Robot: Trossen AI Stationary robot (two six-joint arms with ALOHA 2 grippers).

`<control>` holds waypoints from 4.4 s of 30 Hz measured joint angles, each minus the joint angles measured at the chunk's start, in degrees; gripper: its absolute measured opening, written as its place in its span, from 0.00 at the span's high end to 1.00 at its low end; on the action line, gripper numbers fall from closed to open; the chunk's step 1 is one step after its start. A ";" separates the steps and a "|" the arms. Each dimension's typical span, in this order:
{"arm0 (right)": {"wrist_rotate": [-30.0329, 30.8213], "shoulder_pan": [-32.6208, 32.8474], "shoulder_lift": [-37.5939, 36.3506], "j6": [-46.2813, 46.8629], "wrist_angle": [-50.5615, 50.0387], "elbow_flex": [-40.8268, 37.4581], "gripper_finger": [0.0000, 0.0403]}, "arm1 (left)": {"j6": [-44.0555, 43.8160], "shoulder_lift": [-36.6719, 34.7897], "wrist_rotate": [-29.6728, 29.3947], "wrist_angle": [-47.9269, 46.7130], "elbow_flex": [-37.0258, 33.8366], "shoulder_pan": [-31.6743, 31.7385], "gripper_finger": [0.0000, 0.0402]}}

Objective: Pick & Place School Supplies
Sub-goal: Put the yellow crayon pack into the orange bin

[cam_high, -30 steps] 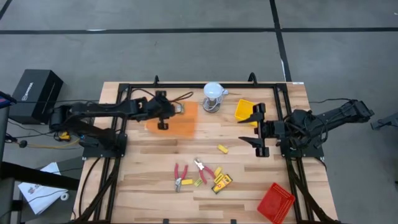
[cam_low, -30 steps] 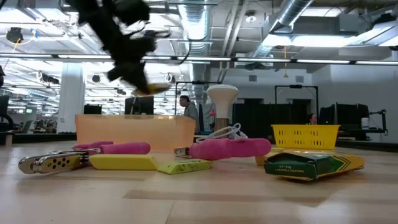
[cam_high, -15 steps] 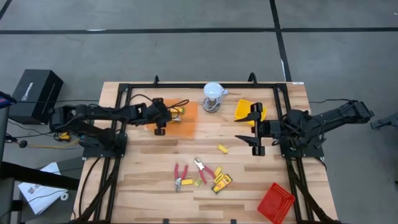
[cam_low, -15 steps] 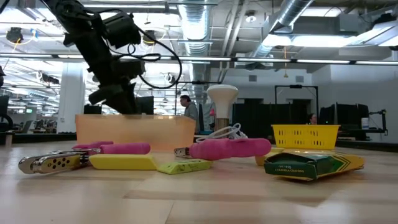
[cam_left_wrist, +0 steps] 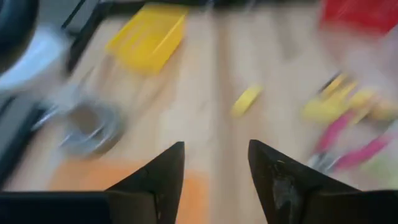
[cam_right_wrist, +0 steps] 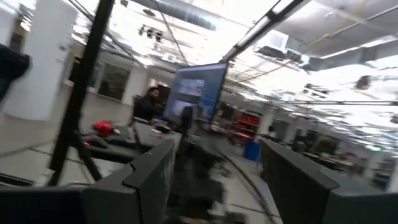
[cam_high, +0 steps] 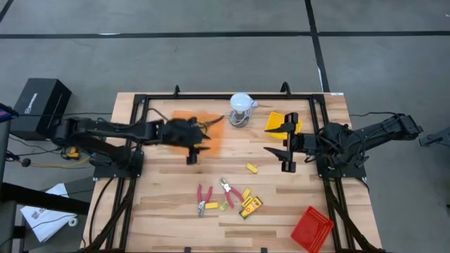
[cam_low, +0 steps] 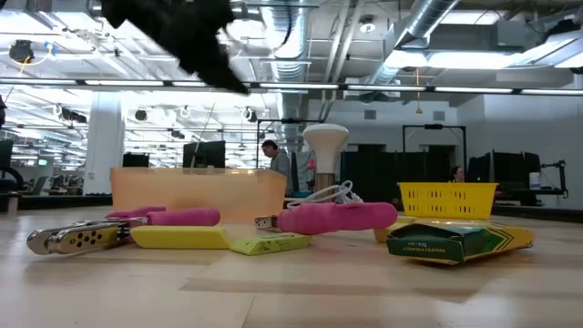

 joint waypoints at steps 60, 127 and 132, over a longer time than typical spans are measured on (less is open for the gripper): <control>3.44 2.69 0.42 -1.12 -7.73 6.20 0.43 | -27.55 62.70 2.93 0.25 48.28 -18.28 0.55; 6.67 2.69 -2.63 -1.14 -10.82 6.24 0.43 | -5.59 46.00 -4.29 -11.14 46.19 -6.14 0.95; 7.86 2.69 -2.71 -1.16 -11.39 6.25 0.43 | -5.60 35.91 -5.05 -10.74 37.38 -2.29 0.95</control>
